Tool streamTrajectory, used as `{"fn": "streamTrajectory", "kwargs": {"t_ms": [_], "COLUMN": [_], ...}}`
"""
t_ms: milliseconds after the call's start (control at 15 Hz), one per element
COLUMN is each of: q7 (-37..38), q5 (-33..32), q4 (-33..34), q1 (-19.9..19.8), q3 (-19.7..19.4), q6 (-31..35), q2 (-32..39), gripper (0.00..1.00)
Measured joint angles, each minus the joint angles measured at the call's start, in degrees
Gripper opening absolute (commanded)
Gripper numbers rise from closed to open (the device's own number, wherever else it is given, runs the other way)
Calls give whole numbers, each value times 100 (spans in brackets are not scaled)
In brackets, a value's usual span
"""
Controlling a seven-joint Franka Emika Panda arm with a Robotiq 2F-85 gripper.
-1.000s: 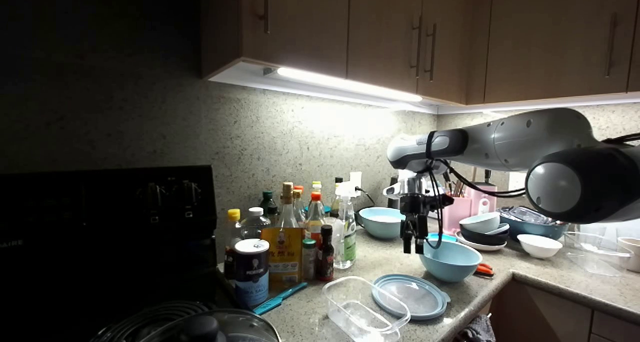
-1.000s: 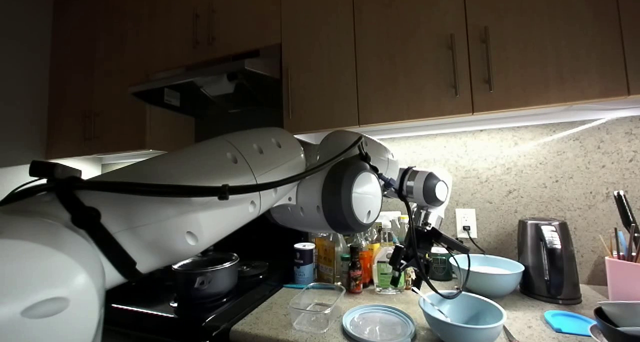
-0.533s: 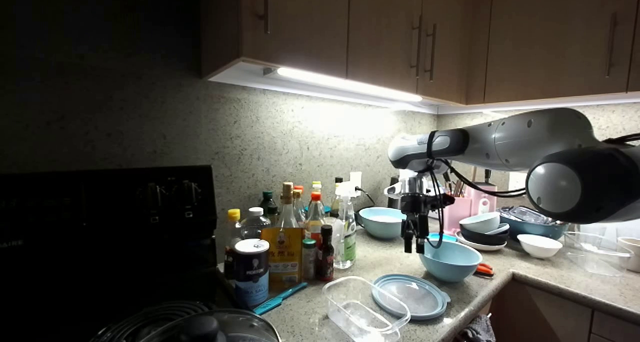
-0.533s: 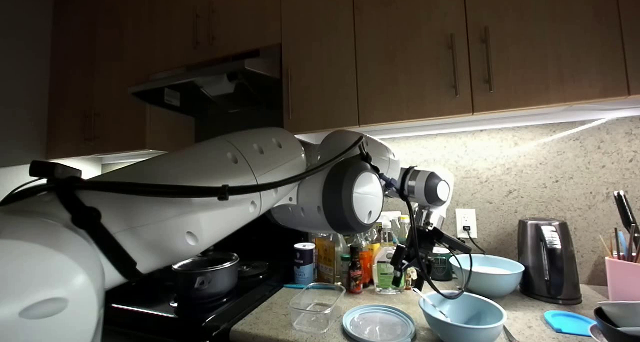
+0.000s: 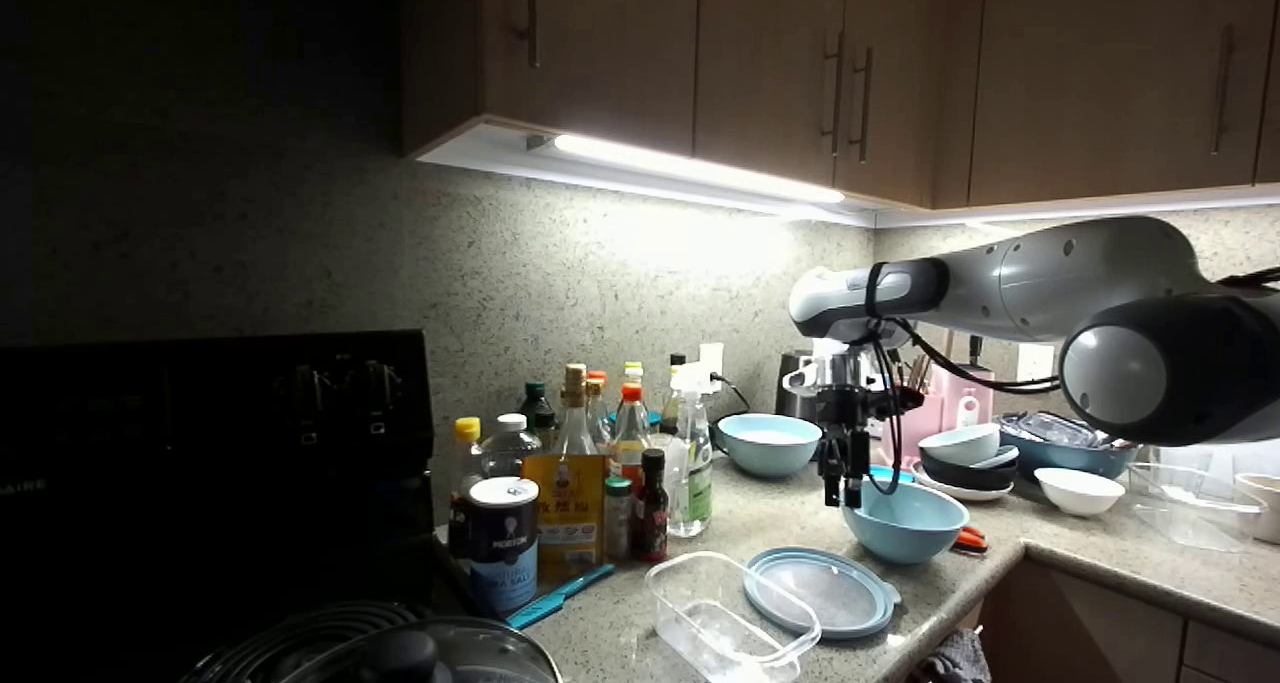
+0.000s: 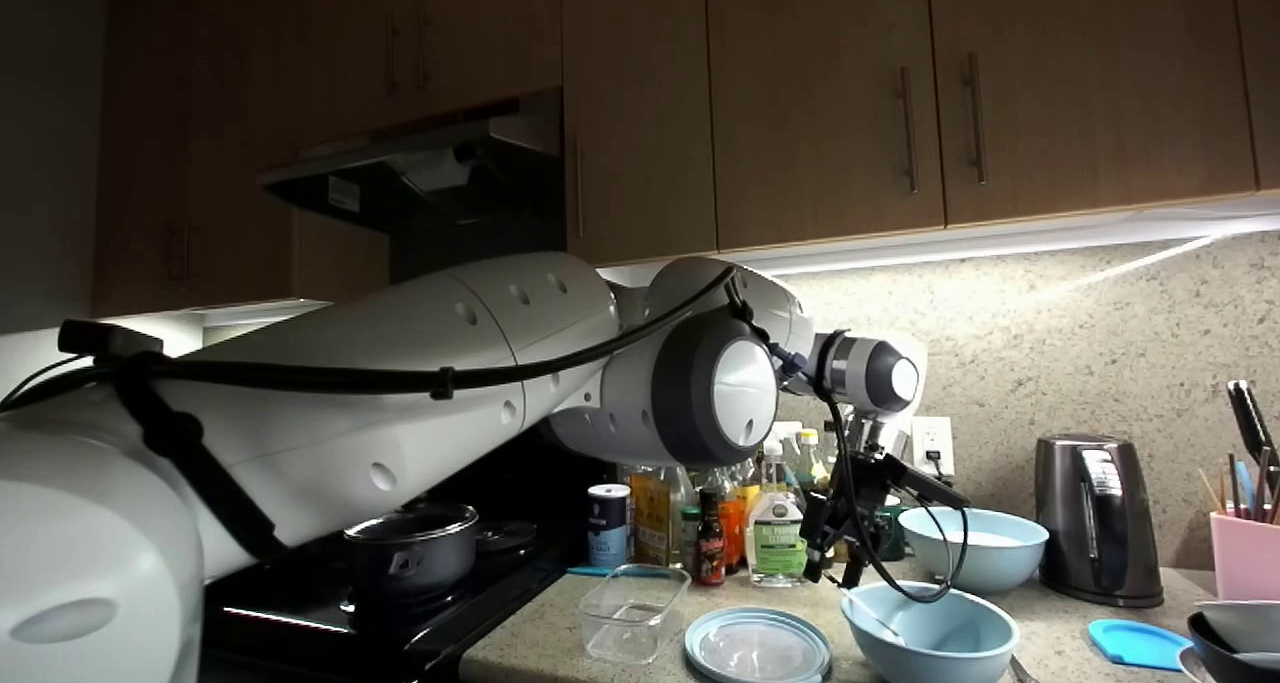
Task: Take the spoon out of the bowl
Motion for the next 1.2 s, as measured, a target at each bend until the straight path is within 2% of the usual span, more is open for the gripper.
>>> {"fn": "streamTrajectory", "kwargs": {"t_ms": [467, 533, 1200], "q7": [0, 0, -1], "q5": [0, 0, 0], "q4": [0, 0, 77], "q1": [-32, -31, 36], "q3": [6, 8, 39], "q6": [-8, -10, 41], "q2": [0, 0, -25], "gripper": [7, 5, 6]}}
